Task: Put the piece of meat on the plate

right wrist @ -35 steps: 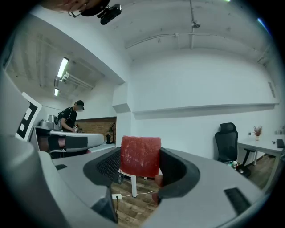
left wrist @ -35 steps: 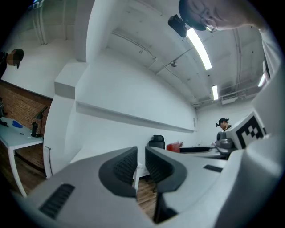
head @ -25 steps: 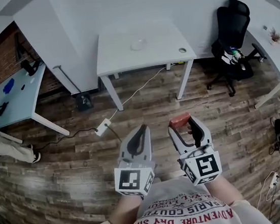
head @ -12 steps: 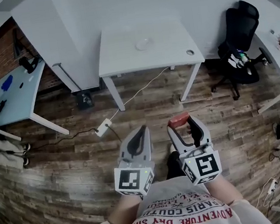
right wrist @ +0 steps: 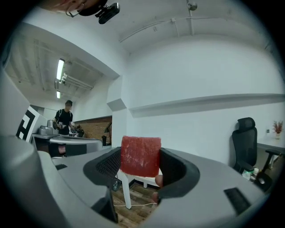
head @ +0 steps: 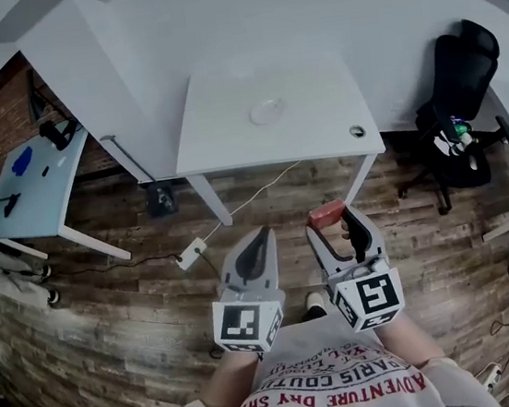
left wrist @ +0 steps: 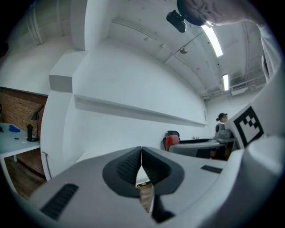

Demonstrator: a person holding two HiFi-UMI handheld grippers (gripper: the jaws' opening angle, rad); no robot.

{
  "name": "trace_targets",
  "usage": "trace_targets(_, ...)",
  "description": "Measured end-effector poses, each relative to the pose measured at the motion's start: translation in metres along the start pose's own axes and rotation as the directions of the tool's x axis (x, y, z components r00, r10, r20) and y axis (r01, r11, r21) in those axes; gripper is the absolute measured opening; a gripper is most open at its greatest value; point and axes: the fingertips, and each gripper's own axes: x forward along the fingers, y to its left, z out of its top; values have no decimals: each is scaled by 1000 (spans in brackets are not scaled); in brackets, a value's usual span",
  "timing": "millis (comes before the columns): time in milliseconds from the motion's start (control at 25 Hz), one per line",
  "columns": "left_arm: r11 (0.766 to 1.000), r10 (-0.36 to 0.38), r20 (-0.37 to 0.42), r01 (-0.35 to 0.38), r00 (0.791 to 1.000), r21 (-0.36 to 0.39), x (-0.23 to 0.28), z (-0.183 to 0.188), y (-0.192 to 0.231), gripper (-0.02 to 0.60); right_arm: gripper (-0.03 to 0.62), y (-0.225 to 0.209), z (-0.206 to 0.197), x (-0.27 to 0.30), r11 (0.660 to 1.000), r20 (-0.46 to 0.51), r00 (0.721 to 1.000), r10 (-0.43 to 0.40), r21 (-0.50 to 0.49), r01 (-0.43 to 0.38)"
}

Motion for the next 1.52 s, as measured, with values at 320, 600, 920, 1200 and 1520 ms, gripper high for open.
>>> trace_targets(320,999,46,-17,-46,999,-13,99,-4,3,9,276,-85,-5,62,999,-24,999,40,5,-40)
trace_targets(600,997,76,-70,-77,995,-14,148,-22,28,9,276,-117,-29,109,997,-72,996,58,48,-54)
trace_targets(920,998,46,-55,-48,997,-33,211,-25,88,9,276,-128,-33,181,999,-92,995,25,40,-21)
trace_targets(1200,999,-29,-50,27,998,-41,280,-15,160,9,276,-138,-25,269,997,-108,993,-55,50,61)
trace_targets(1520,998,-48,-49,46,998,-34,336,-4,266,9,276,-139,-13,371,986,-106,983,-151,60,158)
